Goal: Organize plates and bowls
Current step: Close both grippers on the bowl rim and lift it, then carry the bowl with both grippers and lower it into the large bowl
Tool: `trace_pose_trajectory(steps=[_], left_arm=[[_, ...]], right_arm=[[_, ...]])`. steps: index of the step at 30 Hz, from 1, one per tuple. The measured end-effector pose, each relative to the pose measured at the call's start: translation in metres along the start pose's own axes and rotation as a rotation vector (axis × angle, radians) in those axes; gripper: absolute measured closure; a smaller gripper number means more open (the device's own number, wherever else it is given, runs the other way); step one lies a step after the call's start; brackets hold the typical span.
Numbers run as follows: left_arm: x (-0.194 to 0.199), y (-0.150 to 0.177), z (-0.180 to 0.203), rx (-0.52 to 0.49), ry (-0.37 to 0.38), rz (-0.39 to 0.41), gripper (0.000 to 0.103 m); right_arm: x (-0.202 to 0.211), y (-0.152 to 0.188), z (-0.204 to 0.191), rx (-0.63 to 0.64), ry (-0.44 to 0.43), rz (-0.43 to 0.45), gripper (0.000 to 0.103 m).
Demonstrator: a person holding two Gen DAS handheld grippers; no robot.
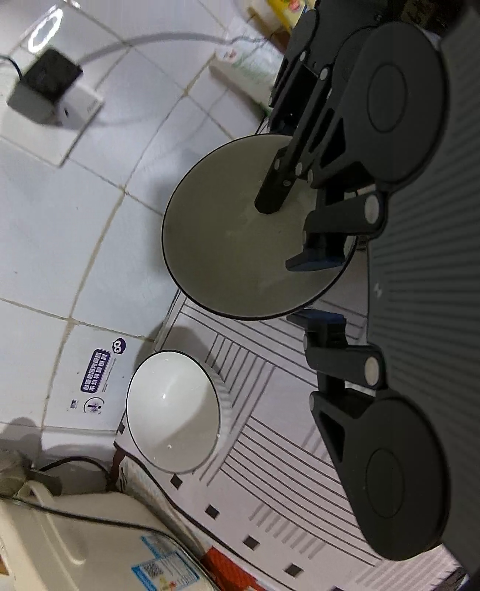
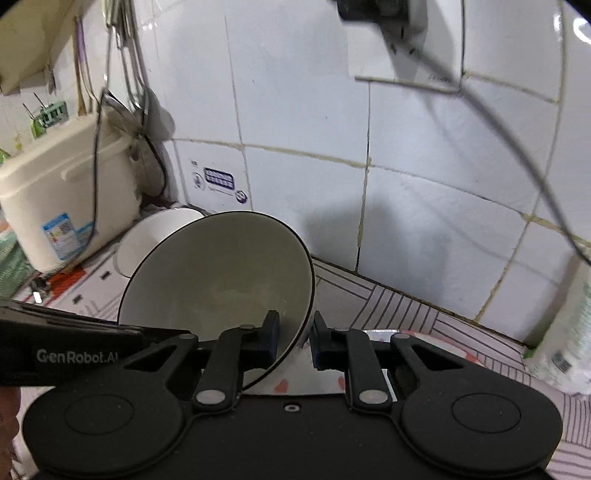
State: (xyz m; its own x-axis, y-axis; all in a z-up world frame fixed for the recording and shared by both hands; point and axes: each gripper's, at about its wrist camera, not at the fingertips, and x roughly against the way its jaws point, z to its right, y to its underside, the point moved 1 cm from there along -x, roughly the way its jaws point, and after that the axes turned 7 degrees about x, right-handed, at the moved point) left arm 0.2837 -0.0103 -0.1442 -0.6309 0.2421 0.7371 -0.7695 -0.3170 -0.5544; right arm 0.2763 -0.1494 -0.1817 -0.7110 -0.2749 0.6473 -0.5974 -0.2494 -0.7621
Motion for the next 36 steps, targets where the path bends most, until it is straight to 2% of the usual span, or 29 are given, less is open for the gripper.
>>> trace_pose_trajectory(steps=[8,12,22,28,36], left_arm=[[0.054,0.02,0.014,-0.018,-0.002,0.011,0.082],[0.077,0.031,0.024,-0.067,-0.01,0.025,0.082],[0.108,0.056,0.038,-0.138,0.05,-0.071,0.083],[0.115,0.078,0.043,-0.167,0.039,-0.13,0.083],[0.118,0.103,0.036,-0.194,0.022,-0.206,0.083]], right_arm=[[0.056,0.01,-0.008,-0.008,-0.017,0.057,0.082],[0.082,0.02,-0.013,-0.03,-0.02,0.085,0.082],[0.14,0.038,-0.016,-0.136,0.007,0.137,0.082],[0.165,0.058,-0.019,-0.187,0.036,0.127,0.082],[0.179,0.09,-0.039,-0.229,0.08,0.046,0.082]])
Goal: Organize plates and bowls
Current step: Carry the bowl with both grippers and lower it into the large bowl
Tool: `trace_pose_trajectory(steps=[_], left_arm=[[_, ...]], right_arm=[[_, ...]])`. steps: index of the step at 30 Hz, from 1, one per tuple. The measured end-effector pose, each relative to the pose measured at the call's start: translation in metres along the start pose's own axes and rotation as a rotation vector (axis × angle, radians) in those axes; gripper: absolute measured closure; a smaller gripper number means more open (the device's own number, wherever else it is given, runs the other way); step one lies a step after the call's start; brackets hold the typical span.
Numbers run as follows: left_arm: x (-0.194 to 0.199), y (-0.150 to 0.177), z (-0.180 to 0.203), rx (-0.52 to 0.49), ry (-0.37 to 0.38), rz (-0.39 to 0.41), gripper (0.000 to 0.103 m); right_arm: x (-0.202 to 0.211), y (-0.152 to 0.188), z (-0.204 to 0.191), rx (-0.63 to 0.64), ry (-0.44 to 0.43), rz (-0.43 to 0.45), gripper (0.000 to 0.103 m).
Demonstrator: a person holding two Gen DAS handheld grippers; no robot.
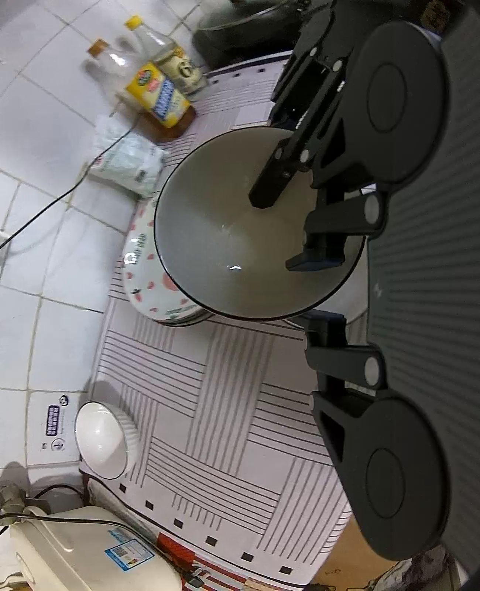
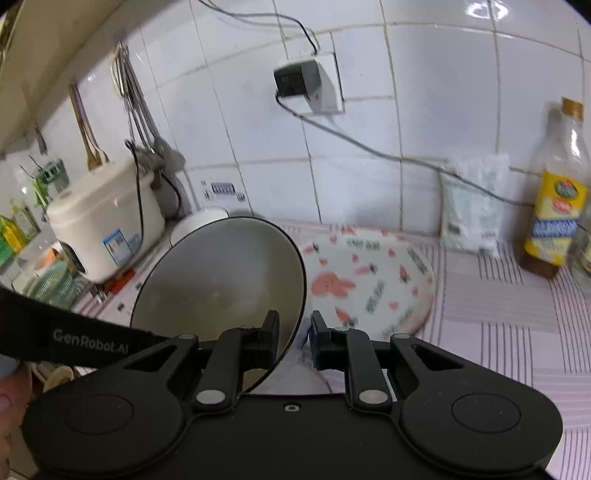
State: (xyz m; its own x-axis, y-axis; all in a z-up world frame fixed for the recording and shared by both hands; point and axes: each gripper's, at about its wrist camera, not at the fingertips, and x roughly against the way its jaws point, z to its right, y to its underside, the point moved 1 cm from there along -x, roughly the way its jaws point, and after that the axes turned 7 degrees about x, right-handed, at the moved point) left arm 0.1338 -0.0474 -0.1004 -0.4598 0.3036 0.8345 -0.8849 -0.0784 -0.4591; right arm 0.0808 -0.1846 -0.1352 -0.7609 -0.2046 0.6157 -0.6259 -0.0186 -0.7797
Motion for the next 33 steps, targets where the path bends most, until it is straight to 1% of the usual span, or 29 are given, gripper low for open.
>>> trace_pose_trajectory(steps=[4,9,12,16,19,23,27,33], left_arm=[[-0.001,0.01,0.001,-0.011,0.0,-0.025,0.083],[-0.005,0.019,0.005,-0.036,-0.013,-0.041,0.083],[-0.013,0.021,0.003,-0.027,-0.011,-0.067,0.083],[-0.022,0.027,0.002,-0.035,-0.021,-0.091,0.083],[-0.028,0.029,0.002,-0.05,-0.035,-0.106,0.083],[-0.033,0.028,-0.001,-0.054,-0.03,-0.125,0.083],[-0.038,0.024,-0.003,-0.052,-0.029,-0.16,0.083],[-0.049,0.022,-0.005,-0.046,-0.033,-0.202,0.083]], right_arm=[[0.005,0.017,-0.002,-0.032,0.021,-0.037,0.082],[0.009,0.034,-0.003,-0.06,0.049,-0.059,0.082],[0.007,0.043,-0.001,-0.064,0.053,-0.065,0.082],[0.005,0.052,-0.003,-0.031,0.065,-0.069,0.082],[0.003,0.058,-0.007,0.008,0.078,-0.054,0.082],[-0.001,0.062,-0.009,0.04,0.086,-0.036,0.082],[-0.006,0.062,-0.008,0.037,0.086,-0.039,0.082],[-0.015,0.061,-0.013,0.066,0.112,-0.075,0.081]])
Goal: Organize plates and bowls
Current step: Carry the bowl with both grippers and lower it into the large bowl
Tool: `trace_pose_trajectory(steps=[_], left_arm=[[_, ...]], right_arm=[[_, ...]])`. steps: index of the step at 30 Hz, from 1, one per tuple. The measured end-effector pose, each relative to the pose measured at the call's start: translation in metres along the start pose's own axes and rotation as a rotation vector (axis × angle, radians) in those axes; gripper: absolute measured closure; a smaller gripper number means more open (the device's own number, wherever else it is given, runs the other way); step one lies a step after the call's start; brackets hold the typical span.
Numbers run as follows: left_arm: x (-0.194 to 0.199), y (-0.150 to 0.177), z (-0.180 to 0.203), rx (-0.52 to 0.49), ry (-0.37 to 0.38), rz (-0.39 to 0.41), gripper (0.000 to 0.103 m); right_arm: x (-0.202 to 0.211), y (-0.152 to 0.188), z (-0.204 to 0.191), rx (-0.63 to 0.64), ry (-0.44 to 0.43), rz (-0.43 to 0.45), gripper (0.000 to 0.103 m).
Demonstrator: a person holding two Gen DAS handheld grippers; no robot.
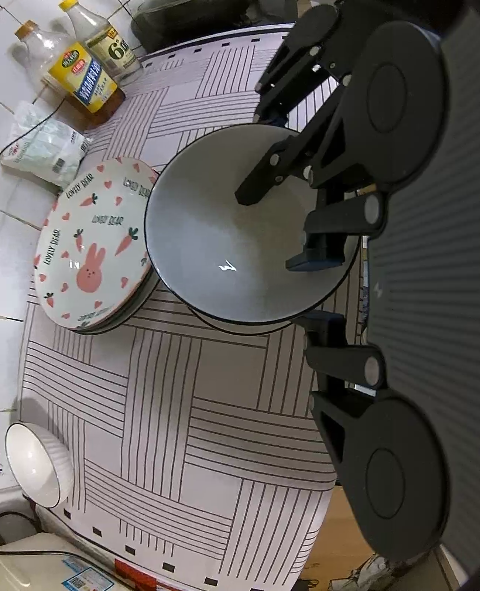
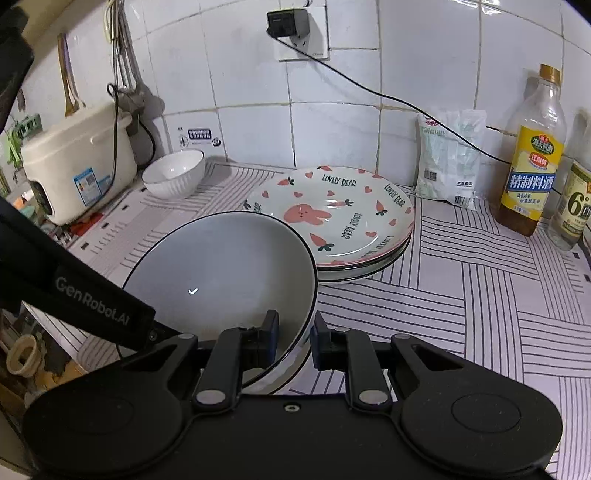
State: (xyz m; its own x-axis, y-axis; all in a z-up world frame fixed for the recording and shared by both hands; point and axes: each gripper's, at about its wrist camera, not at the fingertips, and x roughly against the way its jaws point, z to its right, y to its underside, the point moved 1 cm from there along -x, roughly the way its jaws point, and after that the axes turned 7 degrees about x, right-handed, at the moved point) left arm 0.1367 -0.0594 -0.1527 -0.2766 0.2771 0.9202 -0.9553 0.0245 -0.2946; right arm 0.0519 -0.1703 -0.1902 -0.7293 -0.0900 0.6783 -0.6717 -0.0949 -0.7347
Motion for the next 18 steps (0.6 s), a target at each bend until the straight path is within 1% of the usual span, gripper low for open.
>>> trace_pose_trajectory(steps=[5,7,12,14,18], left_arm=[[-0.003,-0.005,-0.001,0.007,-0.013,-0.012,0.083],[-0.004,-0.008,0.0,0.009,-0.012,-0.026,0.08],[-0.006,-0.016,0.0,0.022,-0.033,-0.039,0.079],[-0.006,-0.017,-0.001,0.028,-0.032,-0.042,0.079],[-0.006,-0.02,-0.002,0.018,-0.051,-0.024,0.078]], right_arm=[[-0.007,-0.002,-0.004,0.037,0.02,-0.015,0.081],[-0.01,-0.003,-0.004,0.039,0.022,-0.022,0.08],[-0.017,-0.004,-0.017,0.148,0.09,-0.043,0.079],[-0.021,-0.003,-0.017,0.154,0.092,-0.06,0.079],[-0.028,0.003,-0.016,0.153,0.096,-0.081,0.078]])
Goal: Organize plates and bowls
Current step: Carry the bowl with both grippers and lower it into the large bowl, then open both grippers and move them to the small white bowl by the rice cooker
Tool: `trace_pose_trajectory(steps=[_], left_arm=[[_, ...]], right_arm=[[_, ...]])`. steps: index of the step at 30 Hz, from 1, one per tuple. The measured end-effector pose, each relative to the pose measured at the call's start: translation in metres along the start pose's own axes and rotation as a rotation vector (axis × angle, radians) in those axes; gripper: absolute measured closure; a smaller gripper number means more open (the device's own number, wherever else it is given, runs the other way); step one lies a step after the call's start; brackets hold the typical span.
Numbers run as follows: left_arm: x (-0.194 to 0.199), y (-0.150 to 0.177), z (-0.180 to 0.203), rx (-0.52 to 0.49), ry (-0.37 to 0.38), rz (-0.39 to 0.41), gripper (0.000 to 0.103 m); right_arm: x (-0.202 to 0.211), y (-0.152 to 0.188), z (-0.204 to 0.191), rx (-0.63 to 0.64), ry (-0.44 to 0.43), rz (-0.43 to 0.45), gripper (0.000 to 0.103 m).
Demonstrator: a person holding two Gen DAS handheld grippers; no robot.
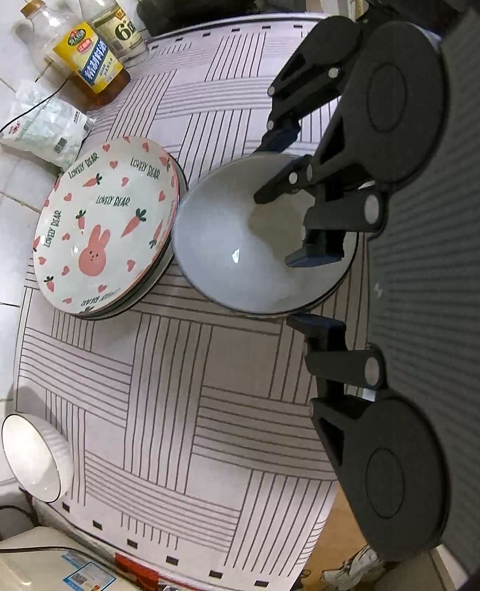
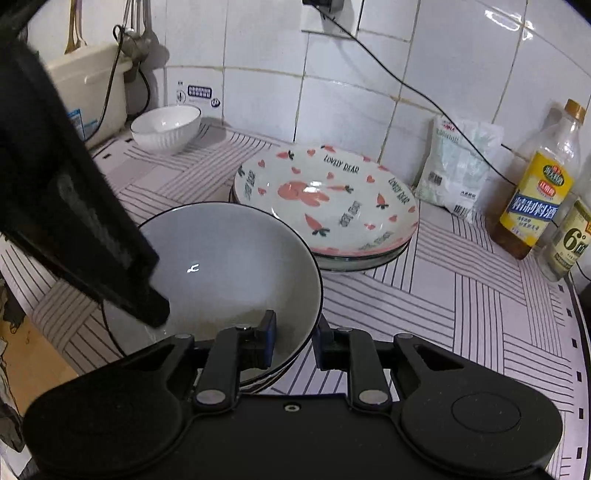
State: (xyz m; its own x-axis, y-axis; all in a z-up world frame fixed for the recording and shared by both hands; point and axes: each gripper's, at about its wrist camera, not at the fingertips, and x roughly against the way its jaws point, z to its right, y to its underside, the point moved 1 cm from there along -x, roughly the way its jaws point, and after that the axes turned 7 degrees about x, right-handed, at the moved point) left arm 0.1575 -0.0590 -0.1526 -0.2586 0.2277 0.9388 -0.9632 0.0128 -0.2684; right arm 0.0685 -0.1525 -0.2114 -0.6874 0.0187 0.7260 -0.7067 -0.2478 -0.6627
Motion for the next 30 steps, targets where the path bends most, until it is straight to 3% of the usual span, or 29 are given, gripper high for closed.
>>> trace_pose_trajectory(steps=[4,8,14,20,24,28,30], left_arm=[[-0.001,-0.001,-0.003,0.01,0.01,0.008,0.078],[0.002,0.001,-0.003,0.001,0.012,0.021,0.078],[0.014,0.007,-0.002,-0.027,0.014,0.048,0.076],[0.038,0.012,0.001,-0.065,-0.004,0.12,0.068],[0.054,0.015,-0.002,-0.087,-0.003,0.146,0.064],[0.065,0.019,-0.012,-0.104,-0.009,0.163,0.062],[0.071,0.019,-0.018,-0.102,-0.015,0.173,0.058]], right_arm=[[-0.003,0.003,-0.007,0.053,0.025,0.006,0.077],[-0.001,0.003,-0.002,0.0,0.004,0.014,0.074],[0.015,0.006,0.003,-0.089,-0.033,0.014,0.042],[0.035,0.011,0.01,-0.196,-0.055,0.014,0.033],[0.048,0.01,0.013,-0.187,-0.048,0.012,0.029],[0.062,0.004,0.014,-0.17,-0.048,-0.011,0.014],[0.07,0.001,0.014,-0.163,-0.055,-0.007,0.013]])
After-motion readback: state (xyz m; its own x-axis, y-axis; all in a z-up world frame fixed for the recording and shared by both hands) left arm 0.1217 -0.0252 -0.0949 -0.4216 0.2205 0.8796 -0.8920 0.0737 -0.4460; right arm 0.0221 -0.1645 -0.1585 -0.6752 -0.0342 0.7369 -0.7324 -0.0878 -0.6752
